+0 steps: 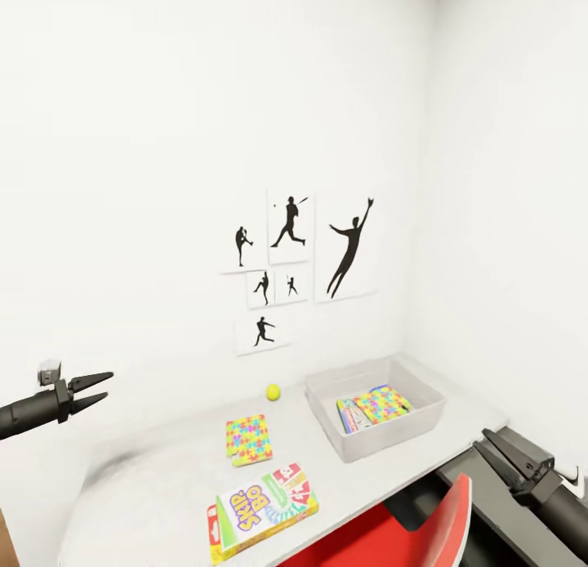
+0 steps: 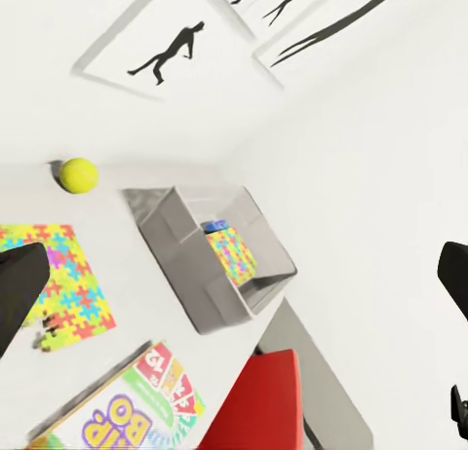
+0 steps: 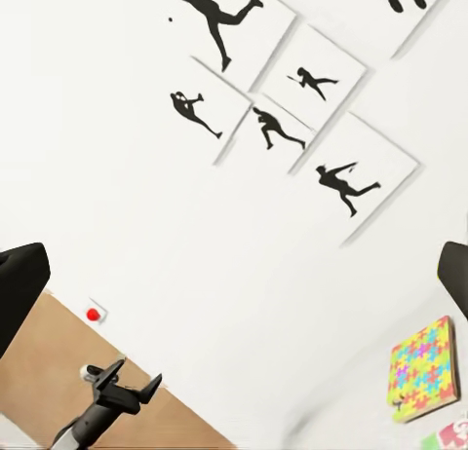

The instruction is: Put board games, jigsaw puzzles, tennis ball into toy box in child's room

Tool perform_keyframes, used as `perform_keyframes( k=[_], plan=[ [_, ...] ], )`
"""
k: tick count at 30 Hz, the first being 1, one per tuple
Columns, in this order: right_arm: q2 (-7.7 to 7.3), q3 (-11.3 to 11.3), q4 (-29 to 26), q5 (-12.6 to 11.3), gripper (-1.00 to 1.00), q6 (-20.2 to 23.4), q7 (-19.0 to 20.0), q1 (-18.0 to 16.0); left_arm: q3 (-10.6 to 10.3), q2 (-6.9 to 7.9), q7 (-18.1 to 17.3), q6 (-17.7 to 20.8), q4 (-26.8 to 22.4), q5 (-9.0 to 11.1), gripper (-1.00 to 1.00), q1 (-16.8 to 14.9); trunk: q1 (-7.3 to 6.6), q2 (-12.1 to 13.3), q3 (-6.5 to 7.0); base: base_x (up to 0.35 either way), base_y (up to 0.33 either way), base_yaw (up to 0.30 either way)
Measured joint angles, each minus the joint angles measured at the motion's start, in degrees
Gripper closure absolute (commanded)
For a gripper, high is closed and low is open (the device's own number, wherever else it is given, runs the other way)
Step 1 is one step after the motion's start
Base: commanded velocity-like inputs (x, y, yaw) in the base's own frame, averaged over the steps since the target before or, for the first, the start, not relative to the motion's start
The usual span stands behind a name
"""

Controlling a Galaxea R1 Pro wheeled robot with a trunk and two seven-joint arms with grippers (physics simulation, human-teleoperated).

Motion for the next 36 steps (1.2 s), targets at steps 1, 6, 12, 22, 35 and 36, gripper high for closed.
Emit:
perform_keyframes(
  k=[1, 6, 12, 22, 35, 36],
  plan=[
    [0.00, 0.0, 0.0, 0.0, -1.00, 0.0, 0.0, 0.0, 0.0, 0.01, 0.0, 0.0, 0.0, 0.0, -1.00, 0.0, 0.00, 0.0, -0.05, 0.000, 0.147, 0.244],
    [-0.02, 0.0, 0.0, 0.0, -1.00, 0.0, 0.0, 0.0, 0.0, 0.01, 0.0, 0.0, 0.0, -0.1, -1.00, 0.0, 0.00, 0.0, -0.32, 0.000, 0.188, 0.244],
    [-0.02, 0.0, 0.0, 0.0, -1.00, 0.0, 0.0, 0.0, 0.0, 0.04, 0.0, 0.0, 0.0, 0.0, -1.00, 0.0, 0.00, 0.0, -0.64, 0.000, 0.080, 0.243],
    [-0.02, 0.0, 0.0, 0.0, -1.00, 0.0, 0.0, 0.0, 0.0, 0.04, 0.0, 0.0, 0.0, 0.0, -1.00, 0.0, 0.00, 0.0, -1.18, 0.000, 0.056, 0.243],
    [-0.09, 0.0, 0.0, 0.1, -1.00, -0.1, 0.0, 0.0, 0.0, -0.01, 0.0, 0.0, 0.0, 0.0, -1.00, 0.0, -0.02, 0.0, -1.88, 0.067, 0.043, 0.241],
    [-0.08, 0.0, 0.0, 0.0, -1.00, 0.0, 0.0, 0.0, 0.0, -0.02, 0.0, 0.0, 0.0, 0.0, -1.00, 0.0, -0.01, 0.0, -1.93, 0.120, 0.043, 0.190]
  ],
)
